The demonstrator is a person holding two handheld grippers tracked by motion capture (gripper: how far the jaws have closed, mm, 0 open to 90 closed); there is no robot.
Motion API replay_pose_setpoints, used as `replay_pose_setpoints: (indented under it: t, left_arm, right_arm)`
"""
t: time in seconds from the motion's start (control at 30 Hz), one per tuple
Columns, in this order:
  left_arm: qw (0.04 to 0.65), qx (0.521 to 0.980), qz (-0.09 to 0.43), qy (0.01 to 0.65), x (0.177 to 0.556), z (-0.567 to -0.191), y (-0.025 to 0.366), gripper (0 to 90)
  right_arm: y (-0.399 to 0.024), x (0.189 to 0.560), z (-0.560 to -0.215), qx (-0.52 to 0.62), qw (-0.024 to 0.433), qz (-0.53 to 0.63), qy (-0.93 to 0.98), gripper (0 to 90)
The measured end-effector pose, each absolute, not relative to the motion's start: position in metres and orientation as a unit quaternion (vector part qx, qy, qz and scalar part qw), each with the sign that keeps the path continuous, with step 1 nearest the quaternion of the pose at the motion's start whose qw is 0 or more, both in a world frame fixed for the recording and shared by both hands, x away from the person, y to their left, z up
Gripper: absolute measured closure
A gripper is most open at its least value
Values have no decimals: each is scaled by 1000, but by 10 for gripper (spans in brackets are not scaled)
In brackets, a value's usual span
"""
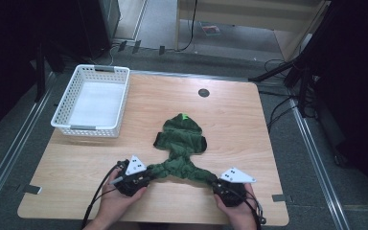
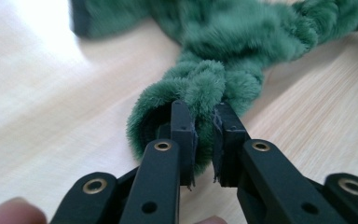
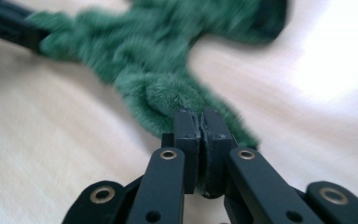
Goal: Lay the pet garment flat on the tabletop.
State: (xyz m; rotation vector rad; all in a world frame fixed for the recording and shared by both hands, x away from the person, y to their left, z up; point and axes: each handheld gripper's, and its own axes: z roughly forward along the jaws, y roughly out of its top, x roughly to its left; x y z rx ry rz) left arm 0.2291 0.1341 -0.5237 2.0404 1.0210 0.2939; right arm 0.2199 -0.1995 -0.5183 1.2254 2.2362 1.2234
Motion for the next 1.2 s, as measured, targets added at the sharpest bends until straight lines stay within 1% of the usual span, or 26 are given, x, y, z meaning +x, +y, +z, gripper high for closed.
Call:
replay_pose_setpoints:
  t: [0.1,0.17,0.2,0.27,0.37,0.4,0.43,0.47,0.5,0.53,0.57,0.63,0.73,0.77,0.83,0.93,1.0,1.1,1.2]
  left_arm:
    - [465,782,74,408,237,-502,157,815]
    - [469,780,56,411,242,-495,168,815]
    - [465,785,42,407,243,-496,171,815]
    - [449,799,22,399,239,-503,172,814]
    - [425,822,7,379,229,-521,167,805]
    - [421,825,2,378,227,-527,167,789]
    - [421,823,0,381,227,-531,168,748]
    - [428,819,-1,384,227,-533,170,667]
    - [435,814,5,386,227,-531,172,569]
    - [450,803,9,391,227,-528,176,517]
    - [467,790,5,398,227,-525,180,489]
    - [486,772,9,411,228,-520,182,448]
    - [471,780,19,412,227,-524,169,425]
    - [459,788,29,410,226,-526,164,428]
    - [441,796,45,412,225,-532,155,485]
    - [404,813,69,413,225,-542,152,696]
    - [396,816,71,415,224,-547,153,781]
    - [400,809,70,425,225,-548,157,794]
    - [400,807,78,427,225,-548,158,780]
  right_arm:
    - [-205,225,-496,426,148,474,756,880]
    - [-205,225,-479,414,155,493,749,879]
    - [-204,225,-476,411,158,493,750,879]
    - [-204,224,-478,415,149,484,756,879]
    - [-206,219,-496,434,121,456,767,878]
    - [-208,218,-503,440,111,443,773,871]
    - [-210,217,-509,445,98,429,780,837]
    - [-212,217,-515,450,82,417,785,752]
    - [-214,216,-518,455,87,415,783,691]
    - [-217,214,-518,457,95,425,776,656]
    - [-220,213,-516,458,89,440,767,623]
    - [-225,211,-508,456,93,478,745,600]
    - [-222,214,-505,456,98,494,733,598]
    - [-218,215,-508,456,94,488,738,600]
    - [-208,217,-517,447,89,463,760,619]
    - [-198,216,-530,436,102,416,792,647]
    - [-197,217,-536,437,111,390,803,667]
    - [-202,220,-540,448,102,389,798,677]
    - [-205,220,-540,452,101,390,796,675]
